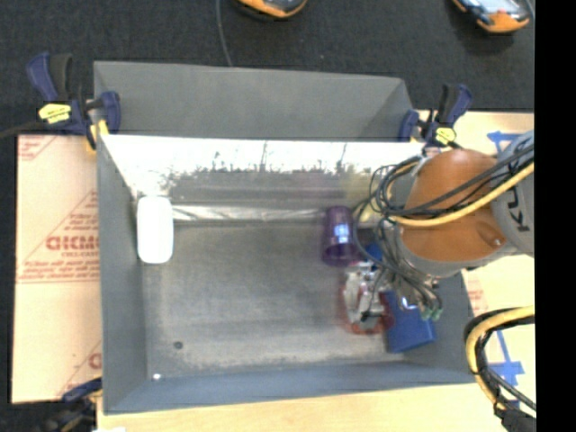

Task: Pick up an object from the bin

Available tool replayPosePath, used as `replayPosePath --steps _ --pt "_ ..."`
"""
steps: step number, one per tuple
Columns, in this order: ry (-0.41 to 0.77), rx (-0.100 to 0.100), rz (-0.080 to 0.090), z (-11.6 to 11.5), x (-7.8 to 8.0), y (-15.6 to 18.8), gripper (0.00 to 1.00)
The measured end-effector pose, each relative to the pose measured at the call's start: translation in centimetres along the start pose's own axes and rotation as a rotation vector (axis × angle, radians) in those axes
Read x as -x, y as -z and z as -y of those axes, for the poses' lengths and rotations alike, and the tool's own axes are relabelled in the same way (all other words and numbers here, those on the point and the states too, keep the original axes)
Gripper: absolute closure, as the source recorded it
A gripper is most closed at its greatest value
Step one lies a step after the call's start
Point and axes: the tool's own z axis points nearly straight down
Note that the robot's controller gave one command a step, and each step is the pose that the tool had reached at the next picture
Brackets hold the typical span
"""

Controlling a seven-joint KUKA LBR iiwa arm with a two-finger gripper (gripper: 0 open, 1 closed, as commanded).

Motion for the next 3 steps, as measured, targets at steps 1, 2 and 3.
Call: replayPosePath --steps 1,2,3 --pt "0.043 0.000 -0.002 1.7 -0.6 -1.5 1.00" --pt "-0.239 0.002 0.000 1.2 2.0 -3.4 1.00" --pt "-0.350 0.000 -0.005 0.1 1.9 -4.3 0.00"
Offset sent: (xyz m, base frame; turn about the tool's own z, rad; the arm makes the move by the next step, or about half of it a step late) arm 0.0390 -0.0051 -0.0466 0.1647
